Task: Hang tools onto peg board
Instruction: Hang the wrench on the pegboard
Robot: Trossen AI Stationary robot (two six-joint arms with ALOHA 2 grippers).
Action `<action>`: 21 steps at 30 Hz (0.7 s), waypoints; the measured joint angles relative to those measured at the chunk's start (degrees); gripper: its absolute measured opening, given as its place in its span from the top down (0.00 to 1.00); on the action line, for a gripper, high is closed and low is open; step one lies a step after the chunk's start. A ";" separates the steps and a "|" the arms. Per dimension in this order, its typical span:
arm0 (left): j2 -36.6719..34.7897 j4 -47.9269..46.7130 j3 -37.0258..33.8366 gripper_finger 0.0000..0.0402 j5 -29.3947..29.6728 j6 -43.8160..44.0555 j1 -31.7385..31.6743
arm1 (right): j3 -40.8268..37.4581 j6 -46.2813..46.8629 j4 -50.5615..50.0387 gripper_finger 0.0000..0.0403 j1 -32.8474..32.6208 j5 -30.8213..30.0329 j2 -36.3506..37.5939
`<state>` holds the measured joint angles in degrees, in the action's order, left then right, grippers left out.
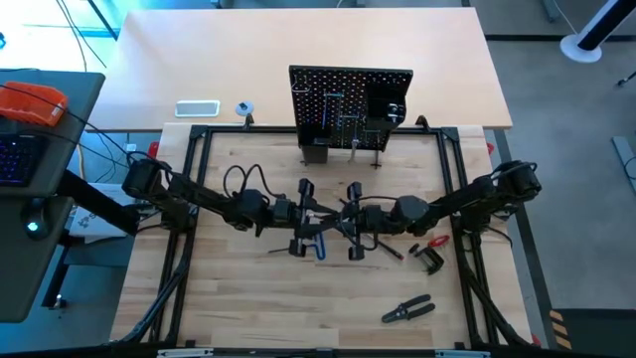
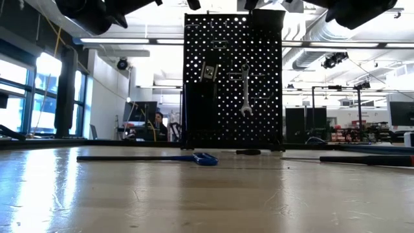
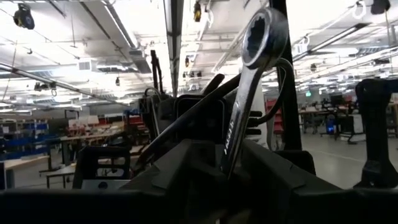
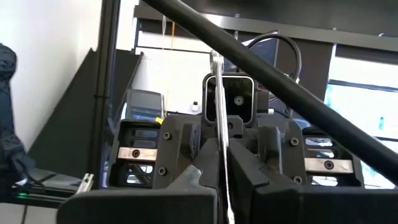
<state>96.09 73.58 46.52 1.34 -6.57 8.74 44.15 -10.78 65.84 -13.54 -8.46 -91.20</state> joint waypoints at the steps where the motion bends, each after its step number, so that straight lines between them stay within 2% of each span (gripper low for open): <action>1: 0.00 0.05 0.00 0.67 -0.15 0.00 -0.03 | -0.01 -0.21 0.07 1.00 -0.13 -0.12 0.00; 5: 0.02 1.71 -0.11 0.68 -1.14 0.00 0.01 | 0.04 -1.04 1.37 1.00 -0.75 -0.23 0.01; 10: 0.02 9.73 -2.33 0.71 -2.13 0.06 0.18 | 0.15 -0.79 1.70 1.00 -1.50 -0.07 0.07; 14: -0.22 7.08 -2.34 0.75 -2.54 2.04 -0.24 | 0.02 -0.69 2.14 1.00 -1.57 -0.06 0.07; 21: 0.02 6.69 -2.27 0.76 -3.46 2.95 -0.41 | -0.01 1.39 2.00 1.00 -0.71 1.67 0.07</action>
<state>96.12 80.27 44.25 -2.12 -3.62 8.33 44.14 -9.39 67.84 -14.24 -6.79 -91.13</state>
